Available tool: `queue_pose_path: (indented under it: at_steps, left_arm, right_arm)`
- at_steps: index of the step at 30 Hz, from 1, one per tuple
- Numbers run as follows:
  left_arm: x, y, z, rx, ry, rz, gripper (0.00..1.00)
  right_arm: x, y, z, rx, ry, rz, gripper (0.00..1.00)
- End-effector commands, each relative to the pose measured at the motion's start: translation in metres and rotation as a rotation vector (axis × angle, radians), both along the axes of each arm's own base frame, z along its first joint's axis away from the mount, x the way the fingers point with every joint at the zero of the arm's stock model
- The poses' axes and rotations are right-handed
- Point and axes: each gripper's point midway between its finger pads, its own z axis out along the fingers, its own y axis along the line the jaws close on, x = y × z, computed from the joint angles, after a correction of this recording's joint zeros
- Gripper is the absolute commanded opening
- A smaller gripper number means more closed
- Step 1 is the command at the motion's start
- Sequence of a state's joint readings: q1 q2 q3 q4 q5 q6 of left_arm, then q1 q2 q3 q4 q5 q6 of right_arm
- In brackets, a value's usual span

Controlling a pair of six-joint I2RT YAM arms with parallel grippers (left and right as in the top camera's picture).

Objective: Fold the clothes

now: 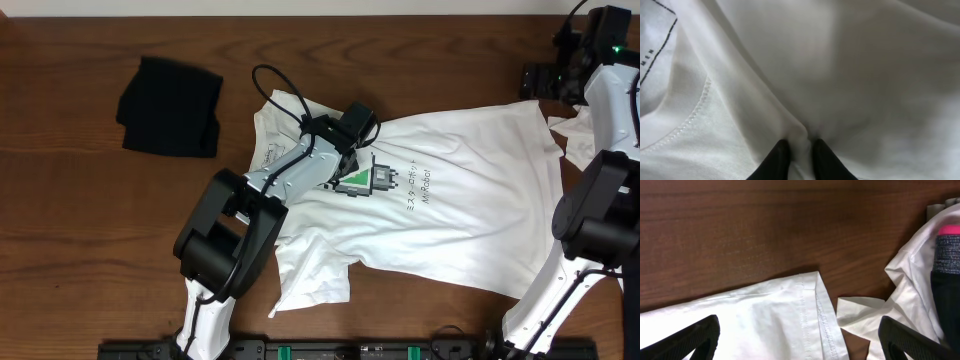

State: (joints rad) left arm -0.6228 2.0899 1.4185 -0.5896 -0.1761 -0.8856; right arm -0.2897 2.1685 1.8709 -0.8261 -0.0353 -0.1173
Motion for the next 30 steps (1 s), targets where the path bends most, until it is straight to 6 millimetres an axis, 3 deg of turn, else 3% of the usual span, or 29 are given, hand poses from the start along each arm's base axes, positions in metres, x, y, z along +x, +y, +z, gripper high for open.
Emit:
queue_pose_path:
  at_steps: [1,4,12,16,19,30]
  left_arm:
    - [0.0,0.007,-0.002,0.025,0.002,0.012,0.15]
    - [0.003,0.005,0.007,0.013,-0.017,0.009,0.12]
    - [0.021,-0.001,0.065,-0.041,-0.137,-0.059,0.12]
    - [0.029,0.003,0.082,-0.052,-0.181,-0.078,0.12]
    - [0.044,0.005,0.09,-0.061,-0.235,-0.104,0.06]
    - [0.115,0.035,0.128,-0.104,-0.477,-0.093,0.06]
  right_arm:
    - [0.002,-0.003,0.009,-0.008,-0.02,-0.006,0.99]
    - [0.002,-0.003,0.009,-0.008,-0.02,-0.006,0.99]
    - [0.002,-0.003,0.009,-0.008,-0.02,-0.006,0.99]
    - [0.002,-0.003,0.009,-0.008,-0.02,-0.006,0.99]
    - [0.002,-0.003,0.009,-0.008,-0.02,-0.006,0.99]
    - [0.002,-0.003,0.009,-0.008,-0.02,-0.006,0.99]
